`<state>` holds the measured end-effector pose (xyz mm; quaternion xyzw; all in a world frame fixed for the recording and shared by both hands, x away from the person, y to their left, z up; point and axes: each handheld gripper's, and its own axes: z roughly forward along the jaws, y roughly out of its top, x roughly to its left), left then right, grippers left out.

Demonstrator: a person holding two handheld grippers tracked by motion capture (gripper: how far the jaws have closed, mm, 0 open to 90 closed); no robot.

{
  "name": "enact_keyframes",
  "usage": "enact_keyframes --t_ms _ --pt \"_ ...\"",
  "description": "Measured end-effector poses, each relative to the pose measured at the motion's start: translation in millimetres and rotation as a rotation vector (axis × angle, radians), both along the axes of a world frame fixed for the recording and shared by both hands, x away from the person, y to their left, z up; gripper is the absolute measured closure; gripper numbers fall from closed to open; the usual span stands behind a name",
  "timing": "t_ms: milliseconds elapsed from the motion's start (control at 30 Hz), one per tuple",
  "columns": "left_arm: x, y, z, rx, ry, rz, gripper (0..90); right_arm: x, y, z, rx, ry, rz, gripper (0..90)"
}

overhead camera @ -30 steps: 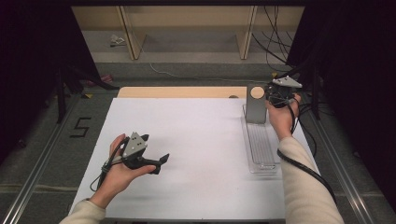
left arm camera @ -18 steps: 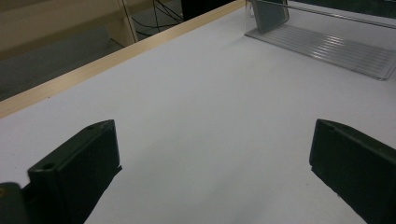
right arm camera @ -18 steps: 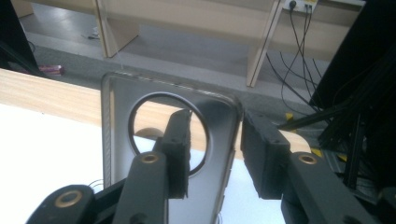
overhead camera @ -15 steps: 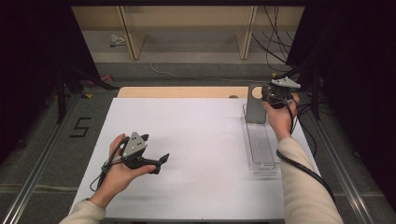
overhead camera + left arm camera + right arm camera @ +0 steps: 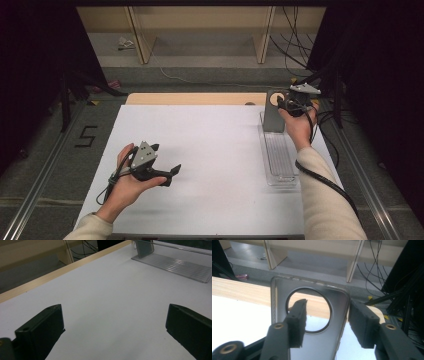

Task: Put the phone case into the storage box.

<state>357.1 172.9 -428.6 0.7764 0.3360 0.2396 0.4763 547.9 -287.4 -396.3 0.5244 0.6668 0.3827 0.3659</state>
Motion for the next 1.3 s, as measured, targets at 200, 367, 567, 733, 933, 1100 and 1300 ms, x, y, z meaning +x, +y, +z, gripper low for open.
enact_keyframes --t_ms 200,367,567,733,933,1100,1300 --pt "-0.2 -0.3 -0.2 0.000 0.002 -0.001 1.2 0.7 0.2 -0.4 0.005 0.006 0.008 43.2" --pt "0.0 -0.8 -1.3 0.002 0.004 -0.003 1.2 0.2 0.6 -0.3 -0.022 -0.003 0.023 41.3" --pt "0.0 -1.0 -1.2 0.000 0.004 -0.003 1.2 -1.1 -1.0 -2.0 -0.009 -0.006 0.013 38.6" --pt "0.0 -1.1 -1.1 0.000 0.004 -0.002 1.2 -3.7 -0.9 -0.1 -0.003 -0.013 0.014 36.2" --pt "-0.1 -1.5 -1.0 -0.001 0.005 -0.002 1.2 -7.6 0.7 4.2 -0.010 -0.027 0.020 33.6" --pt "-0.1 -1.4 -0.8 -0.003 0.006 -0.002 1.2 -10.0 0.7 7.3 -0.009 -0.025 0.019 30.9" --pt "-0.2 -1.1 -0.3 -0.002 0.005 0.002 1.1 -15.3 -0.2 5.9 -0.010 -0.026 0.022 28.1"
